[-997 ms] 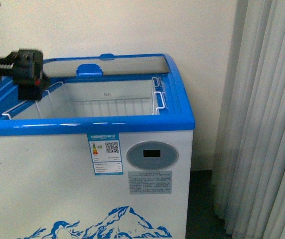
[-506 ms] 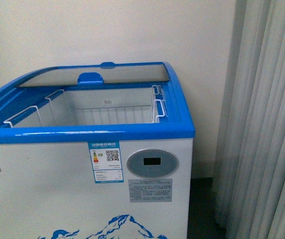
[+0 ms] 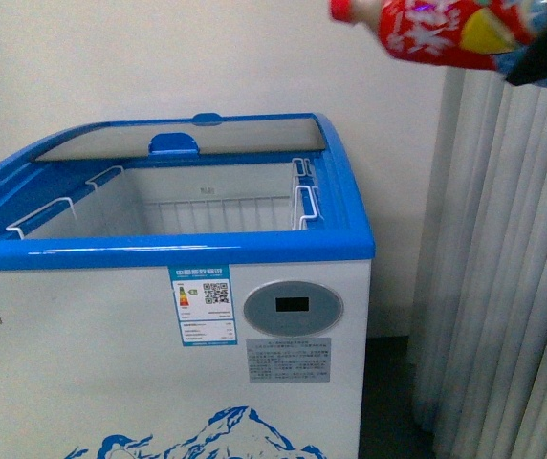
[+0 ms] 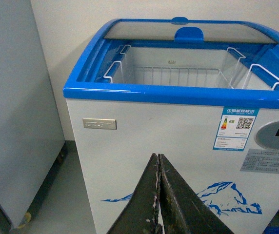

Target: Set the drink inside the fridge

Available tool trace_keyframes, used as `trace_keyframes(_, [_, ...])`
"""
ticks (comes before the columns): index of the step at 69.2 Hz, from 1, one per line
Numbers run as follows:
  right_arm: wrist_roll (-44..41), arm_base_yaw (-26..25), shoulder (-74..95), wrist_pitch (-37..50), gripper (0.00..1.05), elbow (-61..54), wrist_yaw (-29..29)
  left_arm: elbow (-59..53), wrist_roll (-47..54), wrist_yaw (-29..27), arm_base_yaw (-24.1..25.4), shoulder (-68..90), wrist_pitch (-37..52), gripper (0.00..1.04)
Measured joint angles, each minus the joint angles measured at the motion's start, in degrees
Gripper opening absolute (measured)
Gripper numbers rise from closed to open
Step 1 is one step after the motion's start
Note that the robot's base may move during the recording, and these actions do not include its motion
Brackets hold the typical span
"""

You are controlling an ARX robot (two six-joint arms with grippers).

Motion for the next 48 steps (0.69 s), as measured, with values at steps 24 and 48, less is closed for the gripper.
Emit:
trace_keyframes(24, [-16.63, 5.86, 22.67, 2.25, 0.39, 15.82, 7.17, -2.62, 0.07, 0.09, 0.0, -6.43, -2.99, 0.03])
trace_keyframes(48, [-21.86, 8.61, 37.09, 3.98, 0.38, 27.32, 9.11, -2.62, 0.07, 0.0, 0.0, -12.7, -9.03, 0.03])
